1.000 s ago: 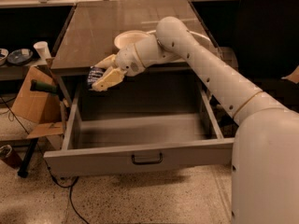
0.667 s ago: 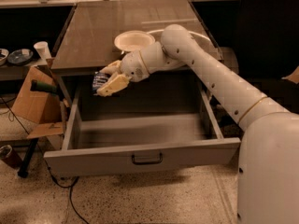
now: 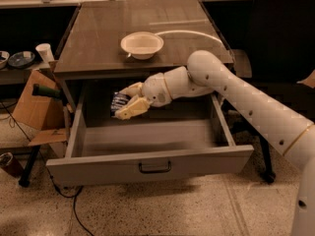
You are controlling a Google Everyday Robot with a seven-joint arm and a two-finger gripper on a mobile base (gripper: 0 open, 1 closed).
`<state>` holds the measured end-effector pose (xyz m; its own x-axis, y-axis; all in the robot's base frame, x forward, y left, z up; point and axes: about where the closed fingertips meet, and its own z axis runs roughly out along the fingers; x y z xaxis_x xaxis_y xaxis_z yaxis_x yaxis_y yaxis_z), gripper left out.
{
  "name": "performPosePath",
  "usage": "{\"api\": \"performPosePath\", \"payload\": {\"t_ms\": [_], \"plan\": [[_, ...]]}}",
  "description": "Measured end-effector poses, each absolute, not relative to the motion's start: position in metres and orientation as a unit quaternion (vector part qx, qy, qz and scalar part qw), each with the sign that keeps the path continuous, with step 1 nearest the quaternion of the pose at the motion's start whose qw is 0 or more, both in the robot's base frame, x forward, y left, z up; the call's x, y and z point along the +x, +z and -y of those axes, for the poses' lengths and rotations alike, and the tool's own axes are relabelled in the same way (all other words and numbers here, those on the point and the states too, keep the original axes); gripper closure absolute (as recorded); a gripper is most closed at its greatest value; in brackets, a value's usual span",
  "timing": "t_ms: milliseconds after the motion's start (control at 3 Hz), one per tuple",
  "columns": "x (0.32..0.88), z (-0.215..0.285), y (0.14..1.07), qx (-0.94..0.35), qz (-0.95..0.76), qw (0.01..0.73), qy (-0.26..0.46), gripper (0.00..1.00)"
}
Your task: Place rxbar blueberry into top drawer
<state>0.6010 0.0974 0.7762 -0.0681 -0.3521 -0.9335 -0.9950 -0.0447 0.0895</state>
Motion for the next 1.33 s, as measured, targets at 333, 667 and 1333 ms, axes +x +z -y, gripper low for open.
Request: {"api": "performPosePath", "payload": {"t_ms": [333,667,1333], "plan": [[0.596,-0.085,0.749,-0.546,-0.614,0.364,0.438,1.00],[0.604,-0.087,0.727,-0.521,-0.651,0.354,0.424,1.00],[0.630,-0.102,0.681,-0.493,-0.713,0.301,0.397,1.00]]}}
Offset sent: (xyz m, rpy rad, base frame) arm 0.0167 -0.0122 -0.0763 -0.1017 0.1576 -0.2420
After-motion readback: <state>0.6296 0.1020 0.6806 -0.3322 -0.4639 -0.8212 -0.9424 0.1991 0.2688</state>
